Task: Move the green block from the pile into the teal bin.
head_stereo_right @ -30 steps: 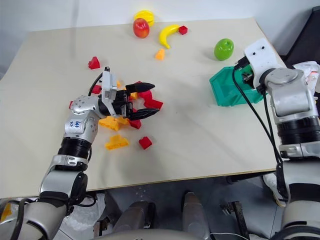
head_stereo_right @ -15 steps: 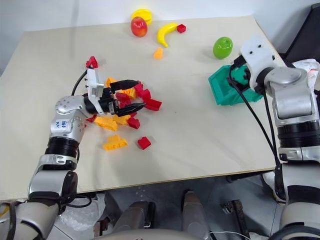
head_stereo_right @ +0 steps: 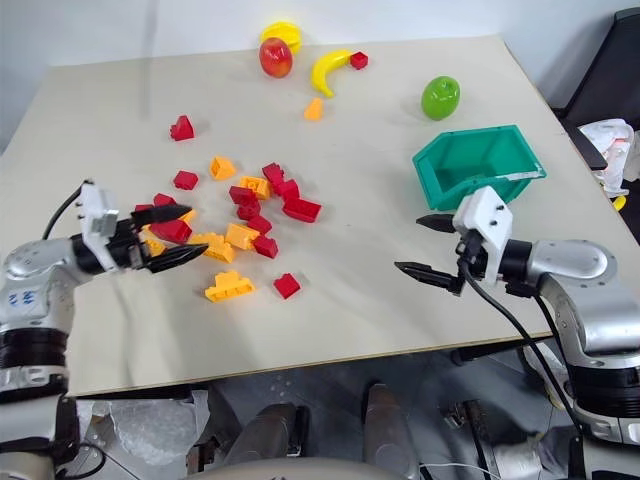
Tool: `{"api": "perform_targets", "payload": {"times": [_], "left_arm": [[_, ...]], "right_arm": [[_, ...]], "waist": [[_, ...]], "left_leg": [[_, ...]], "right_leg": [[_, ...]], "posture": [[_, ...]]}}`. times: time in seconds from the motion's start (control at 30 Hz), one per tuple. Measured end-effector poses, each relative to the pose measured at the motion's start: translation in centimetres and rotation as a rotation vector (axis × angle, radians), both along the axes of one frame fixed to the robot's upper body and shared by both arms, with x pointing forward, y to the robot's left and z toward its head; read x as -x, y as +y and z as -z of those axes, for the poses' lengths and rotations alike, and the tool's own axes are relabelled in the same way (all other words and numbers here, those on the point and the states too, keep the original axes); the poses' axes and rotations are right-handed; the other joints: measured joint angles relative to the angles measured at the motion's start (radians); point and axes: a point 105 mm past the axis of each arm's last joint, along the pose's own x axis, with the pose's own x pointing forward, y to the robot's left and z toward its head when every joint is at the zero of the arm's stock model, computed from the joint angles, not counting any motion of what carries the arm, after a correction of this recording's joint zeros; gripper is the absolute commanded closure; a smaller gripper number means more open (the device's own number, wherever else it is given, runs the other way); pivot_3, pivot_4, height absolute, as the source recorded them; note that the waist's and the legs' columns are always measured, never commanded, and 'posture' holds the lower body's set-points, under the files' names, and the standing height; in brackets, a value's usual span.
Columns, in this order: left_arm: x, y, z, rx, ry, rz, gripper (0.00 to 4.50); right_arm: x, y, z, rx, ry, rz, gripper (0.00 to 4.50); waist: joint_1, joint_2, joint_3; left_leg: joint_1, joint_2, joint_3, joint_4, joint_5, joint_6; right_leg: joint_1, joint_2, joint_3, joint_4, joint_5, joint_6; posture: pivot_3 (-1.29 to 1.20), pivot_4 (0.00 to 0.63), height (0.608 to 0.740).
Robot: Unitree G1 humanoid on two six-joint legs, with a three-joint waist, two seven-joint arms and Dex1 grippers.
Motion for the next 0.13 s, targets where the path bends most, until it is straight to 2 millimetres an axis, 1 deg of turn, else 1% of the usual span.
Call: {"api": "perform_targets", "payload": {"times": [0.07, 0.13], "left_arm": [[0.2, 1.4, 0.0, 0.005, 0.002, -0.044, 0.00], [0.2, 2.0, 0.0, 0.020, -0.005, -0.070, 0.00]], "right_arm": [[-0.5, -0.5, 0.7, -0.023, -0.014, 0.000, 0.03], [-0.9, -0.7, 1.4, -0.035, -0.021, 0.010, 0.03]], "waist": [[0.001, 0.000, 0.000], [0.005, 0.000, 0.000]], "left_leg": [[0.003, 0.000, 0.000, 0.000, 0.000, 0.000], [0.004, 0.000, 0.000, 0.000, 0.000, 0.000]], "right_leg": [[0.003, 0.000, 0.000, 0.000, 0.000, 0.000], [0.003, 0.000, 0.000, 0.000, 0.000, 0.000]], "posture": [[0.00, 0.150, 0.740], [0.00, 0.150, 0.740]]}}
